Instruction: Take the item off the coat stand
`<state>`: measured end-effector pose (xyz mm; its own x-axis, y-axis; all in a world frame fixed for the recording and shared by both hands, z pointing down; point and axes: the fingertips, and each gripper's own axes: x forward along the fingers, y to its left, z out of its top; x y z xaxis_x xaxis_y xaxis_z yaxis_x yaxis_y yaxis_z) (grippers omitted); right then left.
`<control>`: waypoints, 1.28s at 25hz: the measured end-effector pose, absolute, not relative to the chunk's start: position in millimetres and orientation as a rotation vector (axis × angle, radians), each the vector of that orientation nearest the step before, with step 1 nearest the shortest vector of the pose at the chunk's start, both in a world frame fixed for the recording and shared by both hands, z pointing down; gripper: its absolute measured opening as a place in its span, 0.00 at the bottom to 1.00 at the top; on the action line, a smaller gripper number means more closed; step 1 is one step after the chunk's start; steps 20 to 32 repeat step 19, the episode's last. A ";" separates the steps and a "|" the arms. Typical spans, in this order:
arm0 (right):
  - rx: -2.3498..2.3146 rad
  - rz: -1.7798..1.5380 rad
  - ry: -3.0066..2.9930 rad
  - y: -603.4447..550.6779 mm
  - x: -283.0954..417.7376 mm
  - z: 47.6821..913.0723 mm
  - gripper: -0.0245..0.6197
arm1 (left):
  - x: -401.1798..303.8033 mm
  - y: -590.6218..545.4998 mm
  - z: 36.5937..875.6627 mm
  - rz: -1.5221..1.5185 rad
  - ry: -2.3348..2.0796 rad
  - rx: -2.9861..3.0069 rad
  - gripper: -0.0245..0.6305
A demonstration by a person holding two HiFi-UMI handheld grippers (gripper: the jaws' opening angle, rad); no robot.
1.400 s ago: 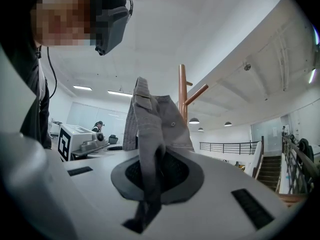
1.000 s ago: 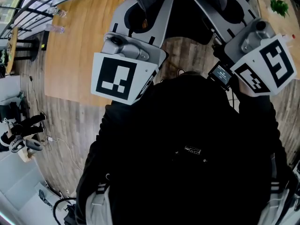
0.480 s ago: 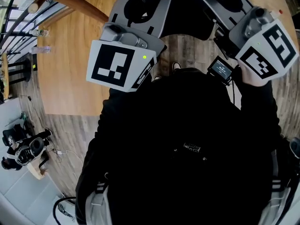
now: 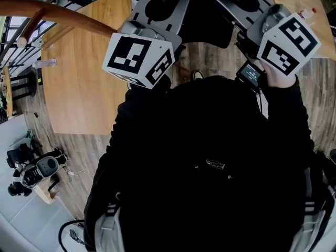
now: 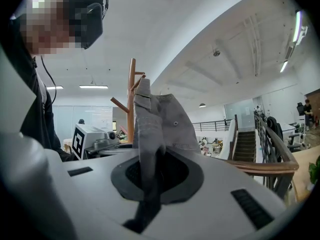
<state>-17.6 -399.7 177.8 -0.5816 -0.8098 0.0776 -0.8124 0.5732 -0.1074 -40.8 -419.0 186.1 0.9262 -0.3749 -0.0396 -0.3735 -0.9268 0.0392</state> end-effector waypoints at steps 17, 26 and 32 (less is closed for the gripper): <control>1.395 0.222 -2.721 -471.5 -27.6 193.4 0.07 | -45.6 -490.7 199.7 -0.020 -0.606 3.011 0.07; 1.393 0.222 -2.721 -480.3 -32.8 193.9 0.07 | -50.8 -499.7 200.0 -0.019 -0.606 3.009 0.07; 1.393 0.222 -2.721 -480.3 -32.8 193.9 0.07 | -50.8 -499.7 200.0 -0.019 -0.606 3.009 0.07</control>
